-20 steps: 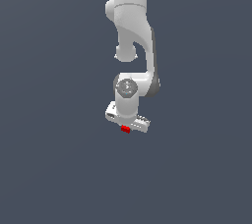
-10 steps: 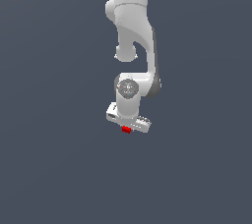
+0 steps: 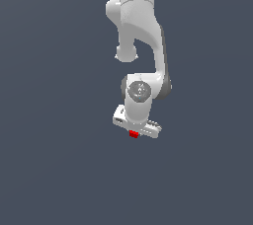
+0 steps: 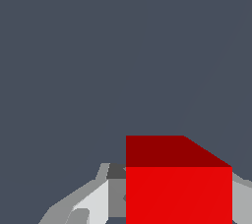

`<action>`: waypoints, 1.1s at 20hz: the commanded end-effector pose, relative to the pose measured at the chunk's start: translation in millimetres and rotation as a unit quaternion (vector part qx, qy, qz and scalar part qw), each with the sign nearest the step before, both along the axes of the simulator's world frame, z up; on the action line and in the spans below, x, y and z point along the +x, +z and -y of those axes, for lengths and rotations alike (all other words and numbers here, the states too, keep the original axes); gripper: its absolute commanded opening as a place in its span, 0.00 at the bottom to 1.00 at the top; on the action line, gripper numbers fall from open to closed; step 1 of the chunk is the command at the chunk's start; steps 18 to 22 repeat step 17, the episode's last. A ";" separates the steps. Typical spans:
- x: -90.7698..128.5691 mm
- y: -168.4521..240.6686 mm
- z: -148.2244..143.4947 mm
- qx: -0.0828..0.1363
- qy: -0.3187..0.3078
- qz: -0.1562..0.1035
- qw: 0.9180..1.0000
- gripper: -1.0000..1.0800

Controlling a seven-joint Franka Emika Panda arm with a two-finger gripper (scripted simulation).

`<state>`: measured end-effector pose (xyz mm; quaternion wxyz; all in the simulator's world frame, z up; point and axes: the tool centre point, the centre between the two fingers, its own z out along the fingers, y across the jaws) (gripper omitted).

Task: Pick up the red cube and move it to a goal position.

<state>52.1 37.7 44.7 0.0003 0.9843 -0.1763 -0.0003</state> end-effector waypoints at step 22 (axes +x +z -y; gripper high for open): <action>42.0 28.5 -39.5 0.000 0.000 0.000 1.000 0.00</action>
